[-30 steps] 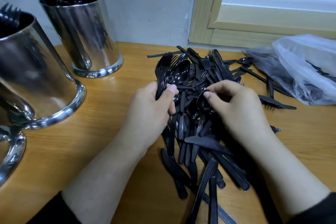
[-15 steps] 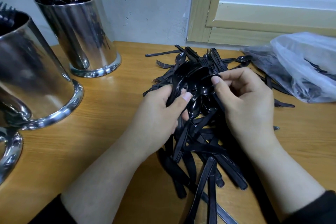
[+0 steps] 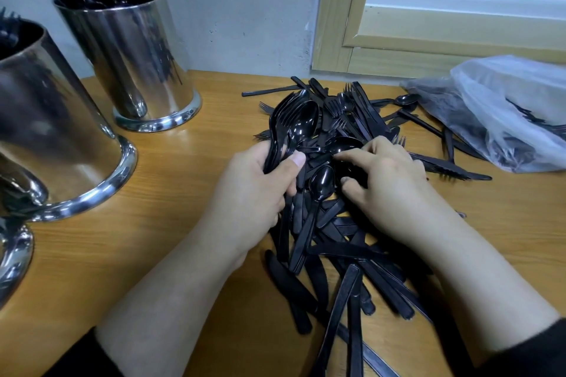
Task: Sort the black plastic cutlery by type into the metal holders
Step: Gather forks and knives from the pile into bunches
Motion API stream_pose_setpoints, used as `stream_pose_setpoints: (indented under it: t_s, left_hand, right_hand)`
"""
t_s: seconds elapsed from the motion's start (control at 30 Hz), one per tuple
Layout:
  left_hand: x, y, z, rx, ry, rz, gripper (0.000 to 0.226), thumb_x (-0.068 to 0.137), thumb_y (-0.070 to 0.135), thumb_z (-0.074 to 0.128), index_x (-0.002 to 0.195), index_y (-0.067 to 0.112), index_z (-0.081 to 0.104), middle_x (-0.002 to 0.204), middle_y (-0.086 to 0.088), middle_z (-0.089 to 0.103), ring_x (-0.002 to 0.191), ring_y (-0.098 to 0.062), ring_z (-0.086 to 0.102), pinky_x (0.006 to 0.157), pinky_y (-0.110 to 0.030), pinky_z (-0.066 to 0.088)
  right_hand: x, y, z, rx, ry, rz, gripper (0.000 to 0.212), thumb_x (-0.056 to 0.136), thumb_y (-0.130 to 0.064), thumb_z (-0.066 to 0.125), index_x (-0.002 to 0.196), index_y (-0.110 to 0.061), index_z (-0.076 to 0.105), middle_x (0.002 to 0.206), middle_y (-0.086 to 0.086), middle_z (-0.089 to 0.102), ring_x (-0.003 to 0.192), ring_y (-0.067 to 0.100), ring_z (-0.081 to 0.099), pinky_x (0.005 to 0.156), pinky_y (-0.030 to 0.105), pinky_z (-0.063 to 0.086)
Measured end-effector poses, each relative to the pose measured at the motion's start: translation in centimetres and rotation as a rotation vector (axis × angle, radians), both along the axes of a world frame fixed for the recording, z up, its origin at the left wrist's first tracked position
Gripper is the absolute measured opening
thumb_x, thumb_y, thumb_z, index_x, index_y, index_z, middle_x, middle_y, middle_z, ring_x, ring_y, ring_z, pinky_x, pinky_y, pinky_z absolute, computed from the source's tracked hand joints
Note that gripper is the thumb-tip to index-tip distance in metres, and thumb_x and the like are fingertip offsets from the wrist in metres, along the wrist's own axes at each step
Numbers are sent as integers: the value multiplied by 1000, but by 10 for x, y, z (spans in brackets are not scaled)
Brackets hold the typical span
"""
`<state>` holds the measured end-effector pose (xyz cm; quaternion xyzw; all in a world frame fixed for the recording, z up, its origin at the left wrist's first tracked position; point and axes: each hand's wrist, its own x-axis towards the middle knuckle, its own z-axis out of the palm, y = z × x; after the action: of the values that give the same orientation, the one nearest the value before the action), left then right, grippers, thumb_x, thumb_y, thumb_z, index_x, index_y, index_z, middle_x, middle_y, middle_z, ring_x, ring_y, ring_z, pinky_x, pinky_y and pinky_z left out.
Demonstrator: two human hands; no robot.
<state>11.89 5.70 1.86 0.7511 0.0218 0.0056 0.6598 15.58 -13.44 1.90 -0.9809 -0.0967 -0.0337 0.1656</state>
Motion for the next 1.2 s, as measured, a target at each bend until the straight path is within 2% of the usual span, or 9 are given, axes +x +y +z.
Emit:
stream_pose_setpoints:
  t_s: [0.2, 0.4, 0.47, 0.57, 0.63, 0.9, 1.03, 1.13, 1.2]
  left_hand:
    - [0, -1, 0, 24, -7, -5, 29, 103, 33, 61, 83, 12, 59, 66, 1, 58, 47, -10, 40, 42, -22, 33]
    - [-1, -1, 0, 35, -20, -2, 30, 102, 33, 61, 80, 13, 58, 65, 1, 57, 47, -11, 40, 42, -23, 33]
    - [0, -1, 0, 33, -20, 0, 31, 102, 33, 61, 80, 13, 58, 65, 0, 57, 48, -11, 40, 42, -24, 33]
    - [0, -1, 0, 21, -22, 6, 30, 103, 33, 60, 79, 15, 58, 64, 1, 56, 48, -11, 40, 42, -24, 33]
    - [0, -1, 0, 18, -24, 8, 29, 103, 33, 60, 80, 16, 59, 65, 0, 57, 48, -12, 41, 42, -25, 33]
    - [1, 0, -1, 18, -32, 29, 30, 103, 33, 61, 82, 12, 60, 66, -3, 57, 49, -14, 40, 42, -26, 32]
    - [3, 2, 0, 14, -47, 65, 31, 102, 33, 61, 82, 9, 59, 67, -10, 55, 51, -20, 39, 44, -31, 32]
    - [4, 6, 1, 59, -97, 110, 33, 103, 34, 61, 79, 11, 60, 65, -11, 59, 50, -19, 46, 46, -33, 40]
    - [4, 8, 2, 73, -112, 126, 30, 103, 31, 61, 81, 11, 62, 64, -3, 64, 51, -14, 55, 50, -26, 48]
  right_hand:
    - [2, -1, -4, 52, -32, -12, 22, 94, -38, 63, 115, -35, 64, 101, -7, 43, 107, 17, 42, 91, 40, 31]
    - [2, 1, -6, 147, -76, -29, 5, 94, -35, 66, 94, -37, 61, 97, -9, 48, 105, 17, 46, 89, 37, 28]
    - [0, 1, -4, 167, -114, -17, 6, 95, -37, 63, 100, -36, 62, 102, -9, 50, 107, 17, 48, 90, 38, 30]
    - [-6, 5, 2, 94, -93, 98, 38, 94, -46, 59, 131, -37, 57, 118, -14, 49, 117, 13, 43, 99, 41, 31]
    - [-9, 9, 2, 25, -48, 160, 50, 94, -51, 57, 141, -38, 50, 118, -16, 44, 119, 12, 40, 101, 40, 30]
    - [-5, 10, -5, 35, -67, 163, 31, 92, -49, 63, 120, -34, 62, 108, -14, 43, 113, 13, 41, 93, 37, 27]
    - [-4, 5, -3, 268, -62, 174, 11, 92, -41, 66, 102, -37, 63, 107, -18, 50, 108, 5, 46, 97, 33, 33]
    - [-6, 1, 2, 565, -74, 145, 6, 93, -30, 68, 95, -35, 66, 96, -16, 61, 90, 0, 55, 81, 17, 39]
    - [-8, -2, 4, 726, -56, 141, 6, 94, -27, 68, 95, -33, 67, 89, -10, 65, 78, 8, 57, 73, 24, 44]
